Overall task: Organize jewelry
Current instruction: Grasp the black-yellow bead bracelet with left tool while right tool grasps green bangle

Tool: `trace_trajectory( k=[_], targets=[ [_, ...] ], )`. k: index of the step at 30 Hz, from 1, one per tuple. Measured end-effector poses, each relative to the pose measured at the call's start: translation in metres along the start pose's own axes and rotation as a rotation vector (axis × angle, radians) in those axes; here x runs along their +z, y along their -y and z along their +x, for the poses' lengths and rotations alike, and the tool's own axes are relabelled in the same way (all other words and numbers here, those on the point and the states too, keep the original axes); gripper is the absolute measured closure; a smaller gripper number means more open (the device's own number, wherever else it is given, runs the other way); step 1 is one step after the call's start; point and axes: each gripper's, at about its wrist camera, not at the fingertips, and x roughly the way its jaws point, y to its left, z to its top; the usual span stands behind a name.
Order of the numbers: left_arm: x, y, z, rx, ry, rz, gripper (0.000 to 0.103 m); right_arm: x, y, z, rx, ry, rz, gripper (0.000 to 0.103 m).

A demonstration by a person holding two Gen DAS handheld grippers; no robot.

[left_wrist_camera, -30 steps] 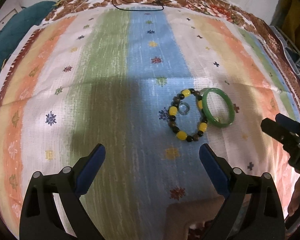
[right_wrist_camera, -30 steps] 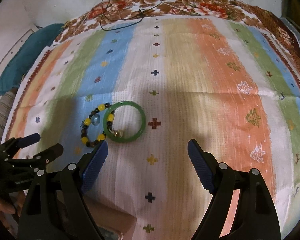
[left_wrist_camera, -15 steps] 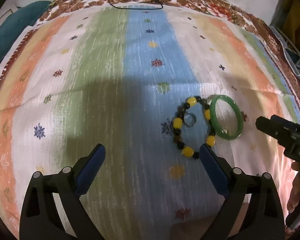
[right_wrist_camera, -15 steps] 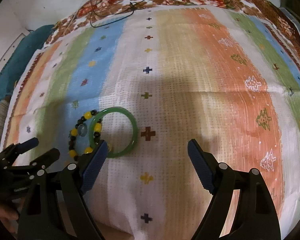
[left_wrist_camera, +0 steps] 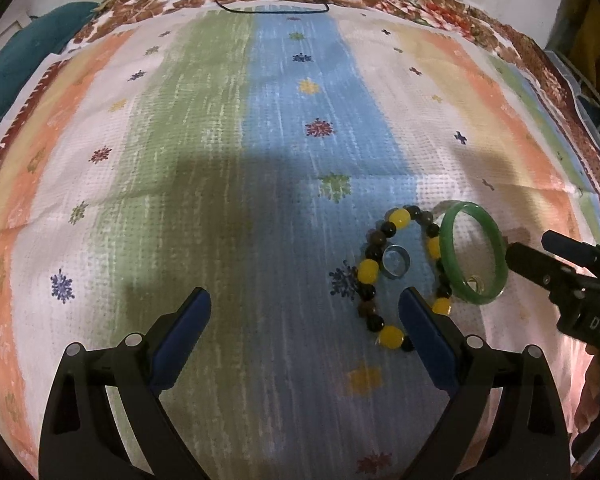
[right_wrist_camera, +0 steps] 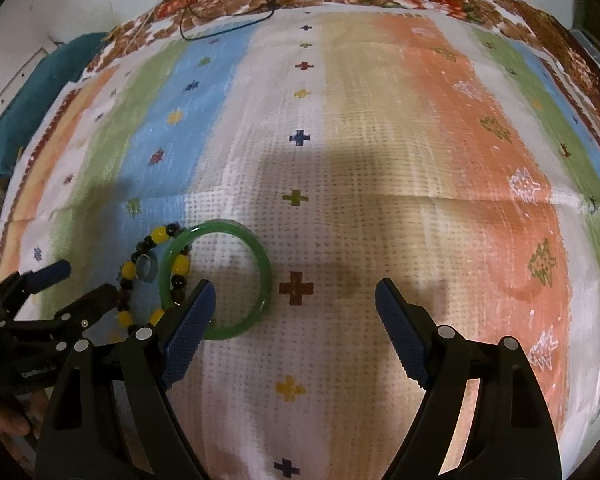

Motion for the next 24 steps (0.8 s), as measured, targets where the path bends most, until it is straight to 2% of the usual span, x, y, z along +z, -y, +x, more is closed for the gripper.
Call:
trace_trajectory(
  k=[5,6,10,12,14,16,18,19,20,21,22,23,24],
  targets=[
    [0.0,0.002,0.01,0.008,-0.011,0.027,0.01,0.002,0.0,0.009,-0.02,-0.017,-0.005,0.023],
    [0.001,0.002,0.01,0.009,-0.004,0.029,0.01,0.003,-0.001,0.011,-0.02,-0.022,-0.016,0.03],
    [0.002,0.004,0.014,-0.005,-0.021,0.043,0.011,0.005,0.0,0.012,-0.013,-0.022,-0.002,0.045],
    [0.001,0.01,0.017,0.022,-0.02,0.077,0.011,0.004,-0.002,0.013,-0.025,-0.023,-0.016,0.06],
    [-0.001,0.013,0.018,0.035,-0.015,0.097,0.014,0.003,-0.005,0.013,-0.005,-0.029,-0.032,0.069],
    [-0.002,0.013,0.017,0.011,-0.019,0.097,0.021,0.002,-0.006,0.013,0.007,-0.04,-0.041,0.081],
    [-0.001,0.012,0.015,0.007,-0.02,0.11,0.041,0.001,-0.009,0.013,0.01,-0.044,-0.052,0.092],
    [-0.002,0.012,0.014,0.003,-0.021,0.115,0.048,0.0,-0.01,0.013,0.008,-0.043,-0.058,0.093],
    [-0.002,0.012,0.013,0.005,-0.021,0.119,0.062,-0.001,-0.011,0.012,0.005,-0.041,-0.065,0.093],
    [-0.003,0.012,0.012,0.005,-0.022,0.123,0.072,-0.001,-0.013,0.011,0.003,-0.041,-0.074,0.094],
    [-0.005,0.013,0.012,0.007,-0.023,0.131,0.077,-0.002,-0.013,0.01,0.003,-0.041,-0.078,0.094],
    [-0.006,0.014,0.012,0.01,-0.025,0.143,0.088,-0.003,-0.014,0.009,0.002,-0.04,-0.083,0.094],
    [-0.007,0.016,0.012,0.011,-0.03,0.156,0.094,-0.004,-0.015,0.007,0.0,-0.037,-0.091,0.095]
  ],
)
